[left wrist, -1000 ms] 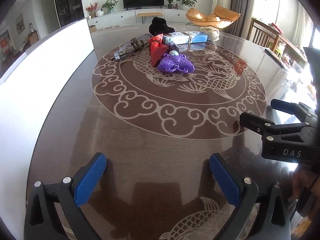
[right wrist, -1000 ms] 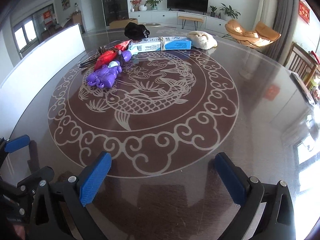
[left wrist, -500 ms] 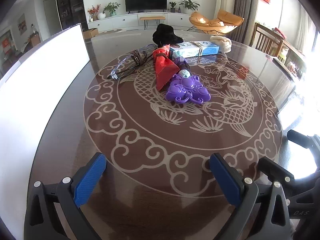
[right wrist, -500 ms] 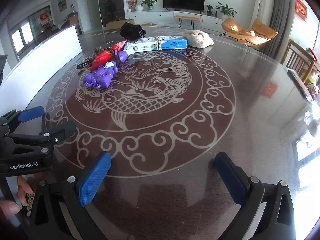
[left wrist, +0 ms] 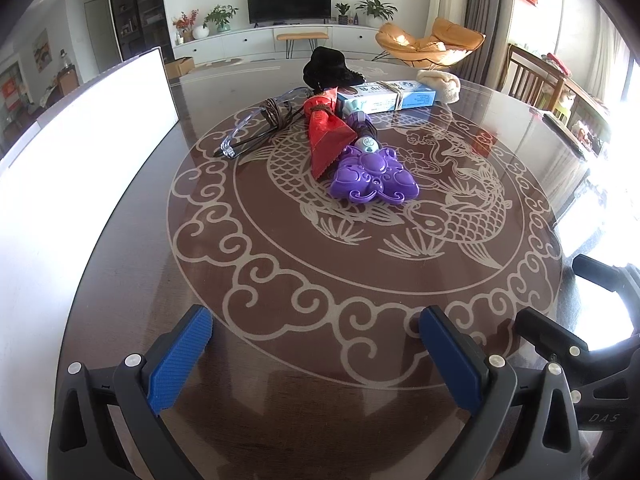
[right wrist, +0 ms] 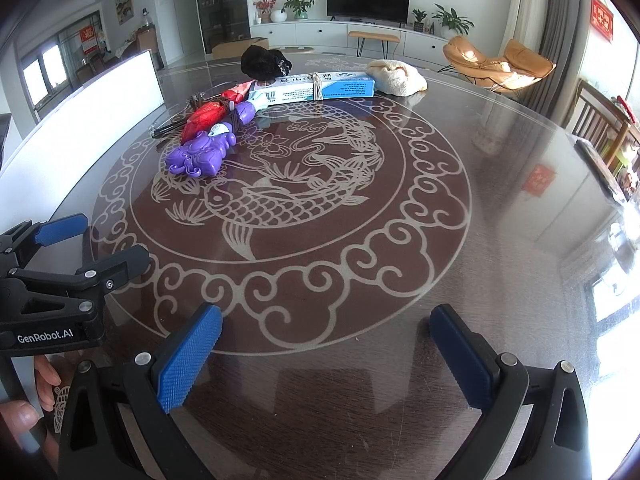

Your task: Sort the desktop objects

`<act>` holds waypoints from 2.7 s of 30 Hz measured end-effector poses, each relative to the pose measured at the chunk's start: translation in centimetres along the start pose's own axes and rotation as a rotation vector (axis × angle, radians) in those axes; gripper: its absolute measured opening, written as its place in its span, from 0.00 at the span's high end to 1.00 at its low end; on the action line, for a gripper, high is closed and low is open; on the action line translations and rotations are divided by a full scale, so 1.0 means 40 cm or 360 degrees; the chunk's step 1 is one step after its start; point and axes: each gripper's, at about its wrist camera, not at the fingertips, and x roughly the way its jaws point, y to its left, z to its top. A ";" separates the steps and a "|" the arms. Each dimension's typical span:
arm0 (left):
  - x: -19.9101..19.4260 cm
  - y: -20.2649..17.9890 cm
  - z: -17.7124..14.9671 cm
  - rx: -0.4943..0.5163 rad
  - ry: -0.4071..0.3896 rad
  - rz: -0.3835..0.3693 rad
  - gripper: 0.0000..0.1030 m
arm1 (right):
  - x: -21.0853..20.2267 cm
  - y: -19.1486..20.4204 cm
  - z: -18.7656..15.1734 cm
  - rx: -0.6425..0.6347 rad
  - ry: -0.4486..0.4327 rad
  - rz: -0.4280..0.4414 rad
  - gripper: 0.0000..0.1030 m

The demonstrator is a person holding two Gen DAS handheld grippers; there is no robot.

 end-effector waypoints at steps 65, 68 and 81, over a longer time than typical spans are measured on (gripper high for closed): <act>0.016 0.012 0.030 0.0075 0.0002 -0.0057 0.00 | 0.000 0.000 0.000 0.0001 -0.0001 0.0000 0.00; 0.016 0.012 0.029 0.0074 0.0002 -0.0057 0.00 | 0.000 0.000 0.000 0.0001 -0.0001 0.0000 0.00; 0.016 0.011 0.028 0.0074 0.0002 -0.0057 0.00 | 0.000 0.000 0.000 0.0002 -0.0001 0.0000 0.00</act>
